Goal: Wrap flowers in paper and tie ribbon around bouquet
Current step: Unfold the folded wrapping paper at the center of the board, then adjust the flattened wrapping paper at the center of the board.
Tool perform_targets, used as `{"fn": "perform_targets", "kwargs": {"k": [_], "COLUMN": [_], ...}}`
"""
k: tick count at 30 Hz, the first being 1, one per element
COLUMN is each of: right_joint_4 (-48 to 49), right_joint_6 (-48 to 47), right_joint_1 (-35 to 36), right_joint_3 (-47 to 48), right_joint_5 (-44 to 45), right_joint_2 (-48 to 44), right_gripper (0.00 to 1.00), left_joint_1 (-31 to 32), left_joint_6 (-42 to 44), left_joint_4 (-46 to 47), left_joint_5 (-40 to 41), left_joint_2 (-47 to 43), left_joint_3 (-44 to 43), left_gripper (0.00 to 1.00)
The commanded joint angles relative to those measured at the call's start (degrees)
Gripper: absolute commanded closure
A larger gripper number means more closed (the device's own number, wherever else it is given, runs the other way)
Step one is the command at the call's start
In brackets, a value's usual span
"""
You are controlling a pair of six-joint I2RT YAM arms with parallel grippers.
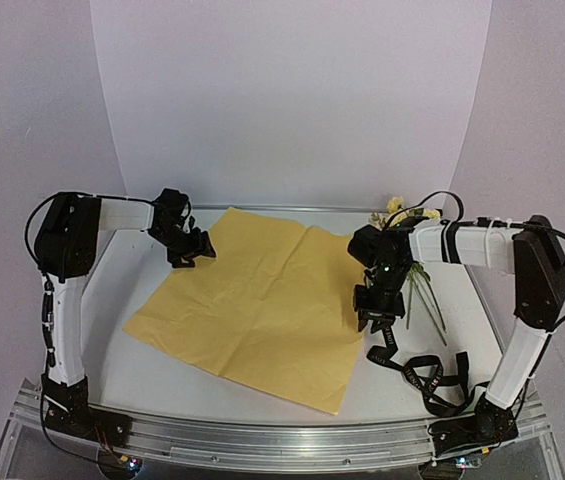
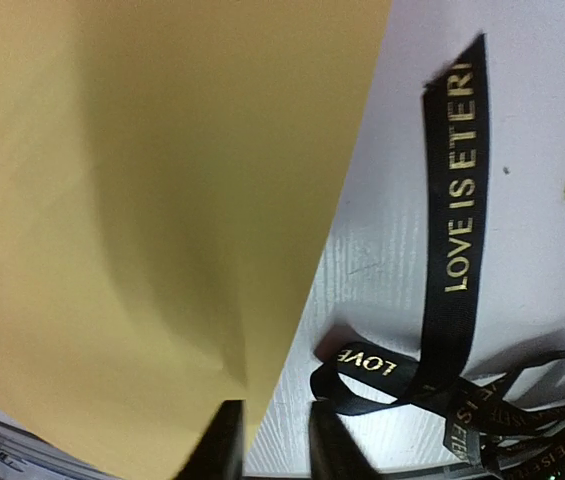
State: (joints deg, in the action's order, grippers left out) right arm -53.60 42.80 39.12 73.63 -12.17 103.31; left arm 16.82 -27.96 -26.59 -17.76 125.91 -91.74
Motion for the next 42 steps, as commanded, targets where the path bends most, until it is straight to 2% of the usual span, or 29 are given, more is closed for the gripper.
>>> {"fn": "perform_targets", "kwargs": {"k": [1,4,6,10,13,16,19,23,25,28,32,42], "right_joint_4": [5.42,6.31,6.25,5.99,5.85,4.68,4.56,4.56,4.56,4.60,4.67,10.26], "right_joint_6": [7.29,6.46,5.03,-1.91,-7.26,-12.32,-14.69,-15.51,-15.90,-15.93,-15.77,-11.62], "right_joint_1": [4.26,4.30,4.26,0.49,-4.80,-6.36,-7.32,-9.02,-9.45,-9.72,-9.78,-9.36], "right_joint_3": [-3.43,-4.78,-5.25,-3.14,2.20,9.16,15.69,22.83,25.79,28.99,30.55,22.68], "right_joint_5": [1.04,1.00,0.80,-2.60,-9.75,-10.80,-11.20,-12.32,-12.60,-12.43,-11.44,-9.05], "right_joint_2": [-1.75,-3.17,-4.59,-5.80,-2.80,1.71,6.45,14.00,16.53,19.89,22.46,23.51], "right_gripper": [0.49,0.35,0.30,0.25,0.24,0.29,0.37,0.59,0.65,0.67,0.71,0.73], "left_joint_1": [-0.59,-0.67,-0.65,-0.58,-0.20,1.30,5.42,12.36,15.52,19.94,24.44,26.86], "left_joint_6": [5.44,7.47,8.88,9.77,6.55,1.06,-3.84,-8.17,-9.48,-10.13,-10.33,-11.20], "left_joint_4": [-4.87,-5.60,-6.44,-9.04,-6.40,-1.30,3.63,6.99,8.02,9.39,10.31,11.22], "left_joint_5": [1.75,0.46,-0.57,-1.35,-2.83,-4.37,-5.29,-4.92,-5.13,-5.91,-6.45,-7.75], "left_joint_2": [6.16,8.79,10.35,11.02,5.67,-2.95,-9.57,-14.46,-15.42,-14.88,-12.94,-14.76], "left_joint_3": [-7.26,-12.91,-17.44,-24.10,-21.10,-11.56,-2.04,7.24,9.65,12.10,13.74,21.03], "left_gripper": [0.27,0.27,0.25,0.22,0.19,0.18,0.17,0.21,0.26,0.35,0.41,0.49]}}
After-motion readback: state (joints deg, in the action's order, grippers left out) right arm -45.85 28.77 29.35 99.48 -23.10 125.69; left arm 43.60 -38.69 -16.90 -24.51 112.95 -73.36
